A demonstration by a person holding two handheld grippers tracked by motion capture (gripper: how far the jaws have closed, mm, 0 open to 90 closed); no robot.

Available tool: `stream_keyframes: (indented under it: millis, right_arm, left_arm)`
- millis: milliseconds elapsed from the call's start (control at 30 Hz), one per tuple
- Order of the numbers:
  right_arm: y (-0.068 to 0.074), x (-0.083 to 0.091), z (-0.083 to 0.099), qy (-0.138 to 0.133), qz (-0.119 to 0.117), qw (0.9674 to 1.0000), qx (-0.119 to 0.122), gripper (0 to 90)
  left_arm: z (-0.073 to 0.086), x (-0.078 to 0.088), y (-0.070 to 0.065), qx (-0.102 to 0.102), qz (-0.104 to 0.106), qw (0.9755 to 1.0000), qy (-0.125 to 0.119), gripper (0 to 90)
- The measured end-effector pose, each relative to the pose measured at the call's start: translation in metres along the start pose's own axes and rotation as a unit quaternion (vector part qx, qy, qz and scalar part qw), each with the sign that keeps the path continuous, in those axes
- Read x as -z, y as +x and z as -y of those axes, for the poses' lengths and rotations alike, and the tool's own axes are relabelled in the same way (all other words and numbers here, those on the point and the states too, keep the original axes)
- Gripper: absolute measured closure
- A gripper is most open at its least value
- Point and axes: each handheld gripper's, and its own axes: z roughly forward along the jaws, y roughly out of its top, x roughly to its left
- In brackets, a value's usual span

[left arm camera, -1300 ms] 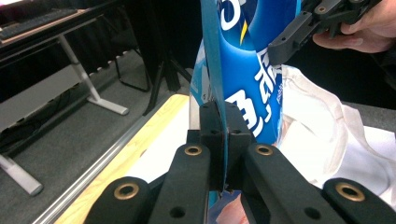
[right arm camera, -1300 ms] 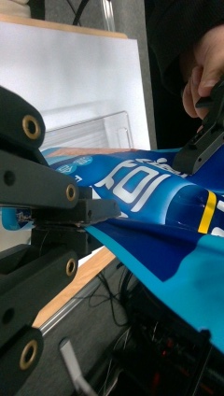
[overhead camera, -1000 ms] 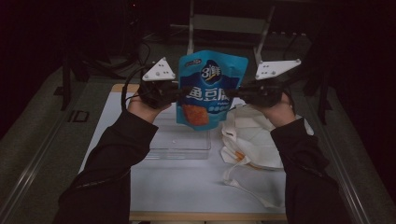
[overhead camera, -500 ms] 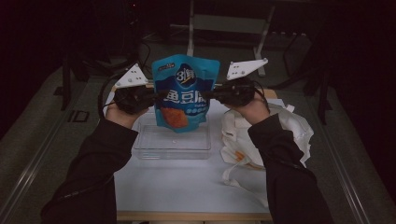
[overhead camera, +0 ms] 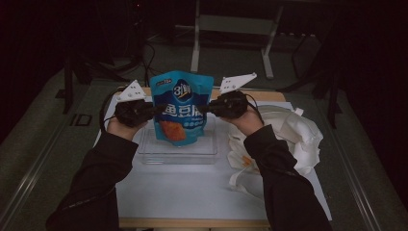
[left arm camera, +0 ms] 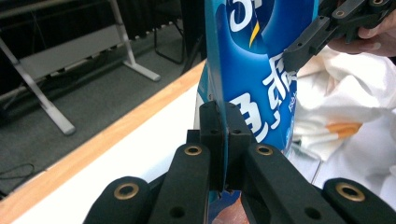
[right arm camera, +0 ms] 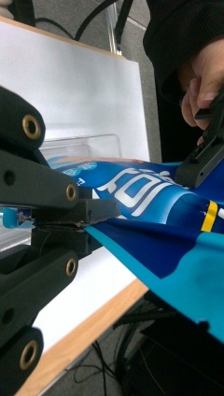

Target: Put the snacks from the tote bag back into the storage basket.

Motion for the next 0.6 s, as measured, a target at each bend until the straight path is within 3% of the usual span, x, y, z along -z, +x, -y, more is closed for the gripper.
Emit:
stream_keyframes:
  millis: [600]
  right_arm:
    - [0.007,-0.033,0.042,0.035,-0.019,0.9989,-0.024,89.0]
  left_arm:
    - [0.053,-0.018,0.004,0.039,0.038,0.9984,0.019,90.0]
